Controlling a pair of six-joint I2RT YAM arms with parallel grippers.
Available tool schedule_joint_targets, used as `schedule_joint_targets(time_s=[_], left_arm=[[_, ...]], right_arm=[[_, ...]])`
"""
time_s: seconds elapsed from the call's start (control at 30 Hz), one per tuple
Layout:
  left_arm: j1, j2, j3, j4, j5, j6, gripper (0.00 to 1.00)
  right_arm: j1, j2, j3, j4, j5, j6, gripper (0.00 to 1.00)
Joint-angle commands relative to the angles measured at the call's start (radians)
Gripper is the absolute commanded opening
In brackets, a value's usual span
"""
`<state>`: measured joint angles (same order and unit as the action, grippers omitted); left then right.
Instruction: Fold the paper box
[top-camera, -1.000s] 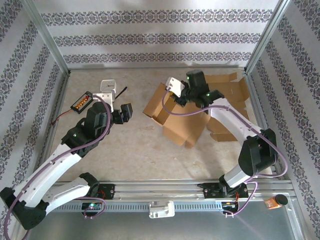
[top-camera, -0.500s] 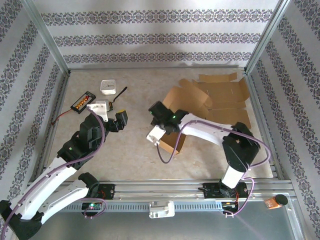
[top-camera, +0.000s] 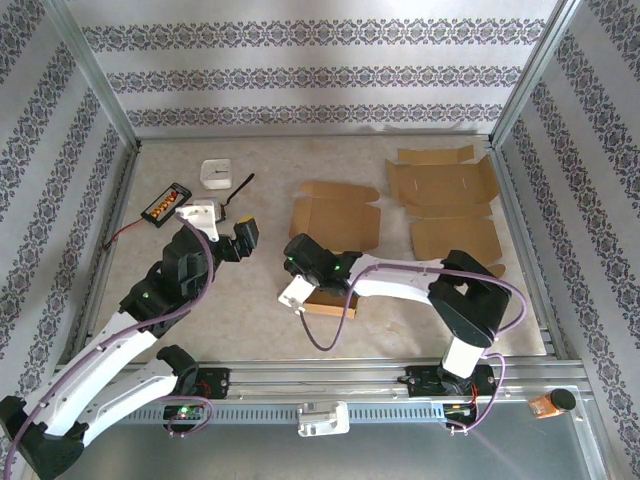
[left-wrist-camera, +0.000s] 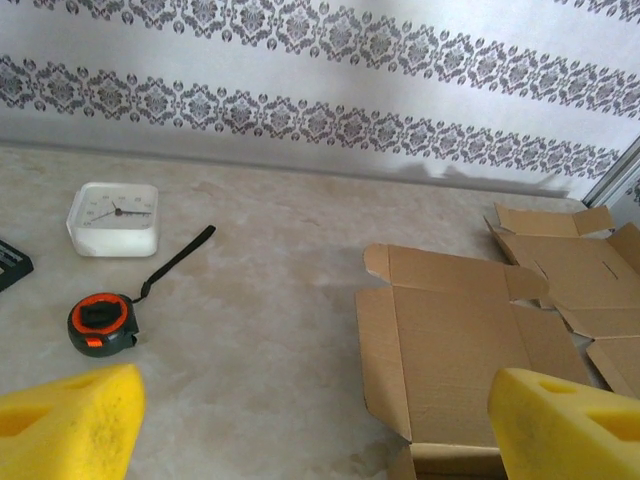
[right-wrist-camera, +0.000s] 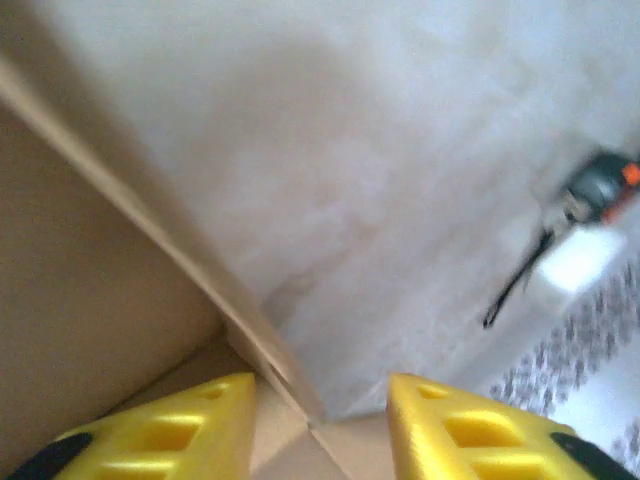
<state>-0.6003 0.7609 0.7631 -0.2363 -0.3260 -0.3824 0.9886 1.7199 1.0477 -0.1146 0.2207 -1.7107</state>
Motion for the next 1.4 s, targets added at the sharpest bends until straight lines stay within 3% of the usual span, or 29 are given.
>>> schedule_joint_targets(time_s=[0.0, 0.13, 0.23, 0.33, 0.4, 0.47, 0.53, 0.7, 1.0, 1.2, 1.37], left_arm=[[0.008, 0.028, 0.004, 0.032, 0.004, -0.053, 0.9], [0.015, 0.104, 0.052, -0.016, 0.026, -0.096, 0.91], [0.055, 0.195, 0.126, -0.101, 0.094, -0.134, 0.91], [0.139, 0.295, 0.19, -0.153, 0.253, -0.171, 0.9], [0.205, 0.369, 0.222, -0.154, 0.395, -0.194, 0.9], [0.252, 0.441, 0.253, -0.143, 0.52, -0.19, 0.9], [0.286, 0.522, 0.303, -0.147, 0.614, -0.171, 0.9], [0.322, 0.71, 0.393, -0.105, 0.762, -0.1, 0.88], [0.325, 0.966, 0.498, -0.055, 0.862, -0.03, 0.82], [0.324, 1.081, 0.534, -0.015, 0.979, -0.029, 0.82], [0.324, 1.128, 0.525, 0.05, 1.015, -0.07, 0.73]], right_arm=[[-0.019, -0.091, 0.014, 0.003, -0.023, 0.177, 0.5], [-0.057, -0.155, 0.034, 0.009, -0.05, 0.423, 0.6], [-0.131, -0.206, 0.113, -0.045, -0.091, 0.838, 0.7], [-0.284, -0.244, 0.179, -0.107, -0.241, 1.375, 0.83], [-0.424, -0.24, 0.225, -0.174, -0.33, 1.741, 0.86], [-0.56, -0.227, 0.225, -0.186, -0.52, 1.967, 0.86], [-0.661, -0.213, 0.195, -0.166, -0.614, 2.131, 0.87], [-0.824, -0.145, 0.16, -0.186, -0.731, 2.258, 0.88], [-0.852, -0.021, 0.086, -0.146, -0.766, 2.243, 0.86], [-0.844, 0.02, 0.054, -0.098, -0.8, 2.227, 0.72], [-0.831, 0.012, 0.048, -0.093, -0.789, 2.214, 0.55]])
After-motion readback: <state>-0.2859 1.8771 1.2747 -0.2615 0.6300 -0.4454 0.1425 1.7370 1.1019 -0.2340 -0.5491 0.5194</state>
